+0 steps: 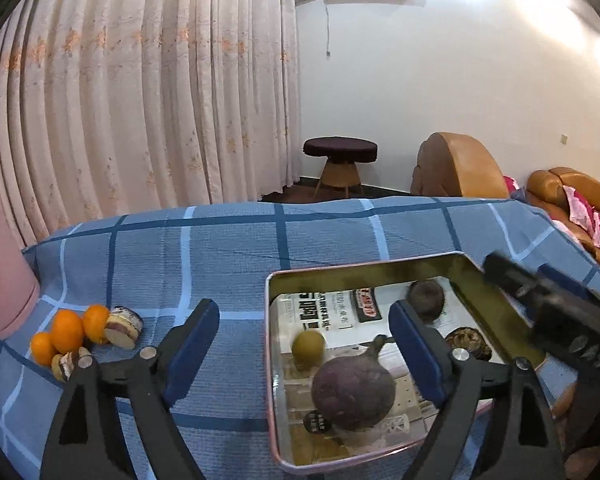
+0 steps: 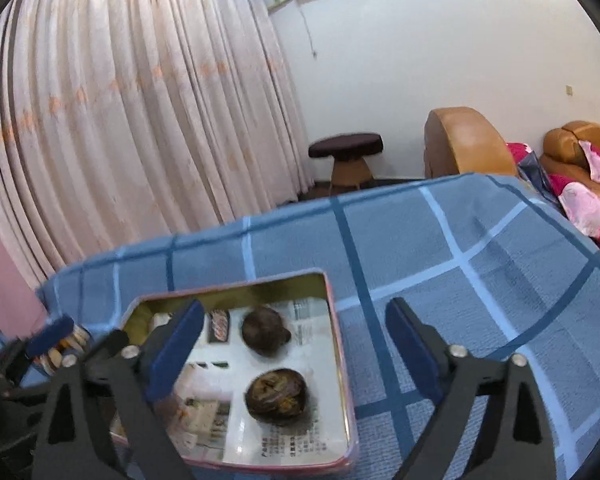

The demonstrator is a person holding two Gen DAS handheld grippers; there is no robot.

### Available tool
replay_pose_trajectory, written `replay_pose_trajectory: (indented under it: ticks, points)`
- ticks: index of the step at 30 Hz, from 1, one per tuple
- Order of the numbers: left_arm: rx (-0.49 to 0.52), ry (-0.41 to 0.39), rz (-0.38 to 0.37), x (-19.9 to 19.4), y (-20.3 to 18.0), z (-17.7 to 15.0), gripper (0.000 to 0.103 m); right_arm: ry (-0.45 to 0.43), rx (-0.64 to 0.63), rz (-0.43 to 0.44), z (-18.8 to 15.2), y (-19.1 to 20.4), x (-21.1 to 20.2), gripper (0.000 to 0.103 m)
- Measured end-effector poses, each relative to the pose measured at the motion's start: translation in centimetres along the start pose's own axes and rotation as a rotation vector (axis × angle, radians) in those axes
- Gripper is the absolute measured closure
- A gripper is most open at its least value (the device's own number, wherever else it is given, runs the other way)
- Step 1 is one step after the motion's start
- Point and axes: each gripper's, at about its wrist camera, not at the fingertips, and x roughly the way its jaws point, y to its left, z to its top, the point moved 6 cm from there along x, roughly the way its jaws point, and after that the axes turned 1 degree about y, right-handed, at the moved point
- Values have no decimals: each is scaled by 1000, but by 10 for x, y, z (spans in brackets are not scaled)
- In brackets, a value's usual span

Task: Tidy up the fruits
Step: 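Lower both held fruits into the pink tin and open both tools, then grasp the striped cylindrical piece with the right tool while the left tool reaches toward the oranges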

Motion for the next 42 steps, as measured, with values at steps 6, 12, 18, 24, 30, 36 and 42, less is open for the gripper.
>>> replay_pose_trajectory:
  ticks: [6,12,18,24,30,36,42]
  points:
    - [10,-4,31,-3,8,-3,15,-59,-15,-32,2,5,-9,4]
    - [-24,-2,64,-5,23,-8,15,-178,-72,-81,5,17,-25,3]
    - [-25,9,133,-3,37,-15,15,-155,-110,-89,2,26,-23,0]
    - [-33,25,155,-3,48,-21,15,-120,-130,-111,-3,31,-18,0]
    - [-61,21,171,-8,63,-24,15,-147,-114,-153,-7,32,-27,0]
    - [-79,46,178,-11,78,-31,15,-146,-81,-165,-13,36,-34,0]
    - [-95,61,190,-15,99,-37,15,-89,-28,-122,-22,52,-29,0]
